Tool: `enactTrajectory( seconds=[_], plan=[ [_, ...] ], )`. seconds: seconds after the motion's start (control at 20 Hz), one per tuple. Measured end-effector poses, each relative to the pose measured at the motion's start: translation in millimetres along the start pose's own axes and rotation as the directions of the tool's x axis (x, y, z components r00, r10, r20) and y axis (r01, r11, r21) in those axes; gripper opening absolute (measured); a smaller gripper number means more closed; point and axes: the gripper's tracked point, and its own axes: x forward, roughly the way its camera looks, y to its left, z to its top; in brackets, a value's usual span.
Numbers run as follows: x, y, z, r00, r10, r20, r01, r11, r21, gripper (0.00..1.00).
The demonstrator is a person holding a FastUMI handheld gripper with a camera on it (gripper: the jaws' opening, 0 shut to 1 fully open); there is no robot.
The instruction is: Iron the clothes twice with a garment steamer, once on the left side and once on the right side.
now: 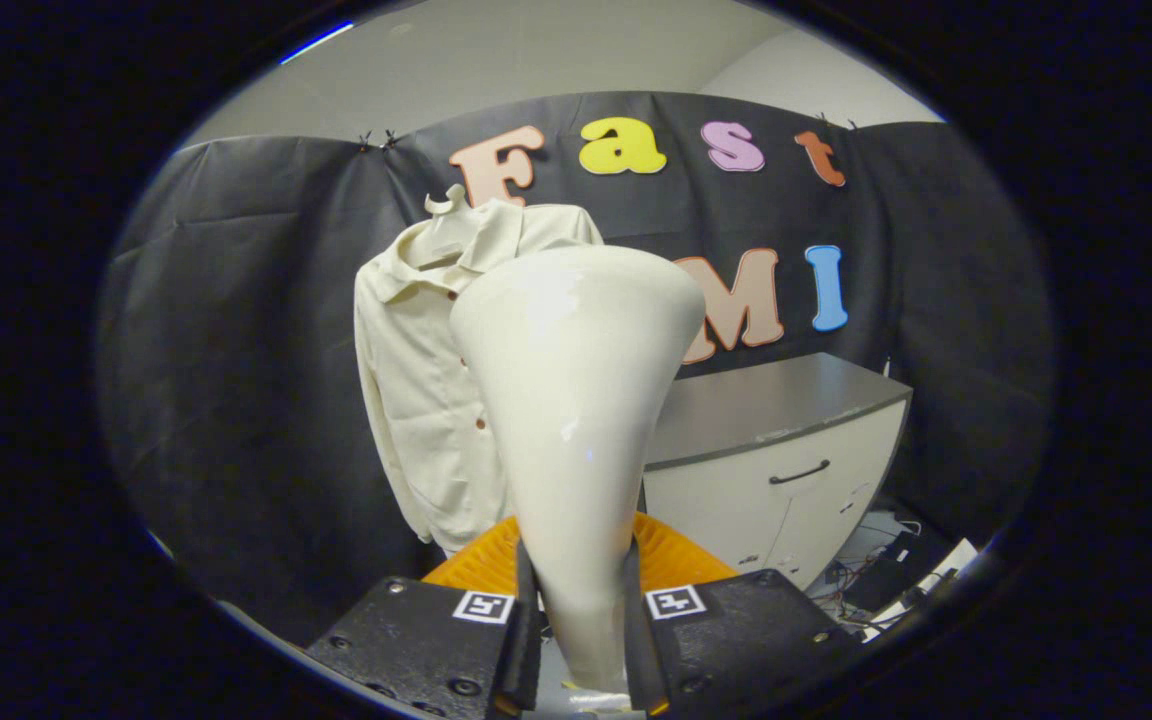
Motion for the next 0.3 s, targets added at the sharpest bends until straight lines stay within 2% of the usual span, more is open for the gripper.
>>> enactTrajectory(
  seconds=[0.3],
  plan=[
    [-26, 8, -4, 0.996, 0.014, 0.092, -0.017, 0.999, 0.034, 0.34]
  ],
)
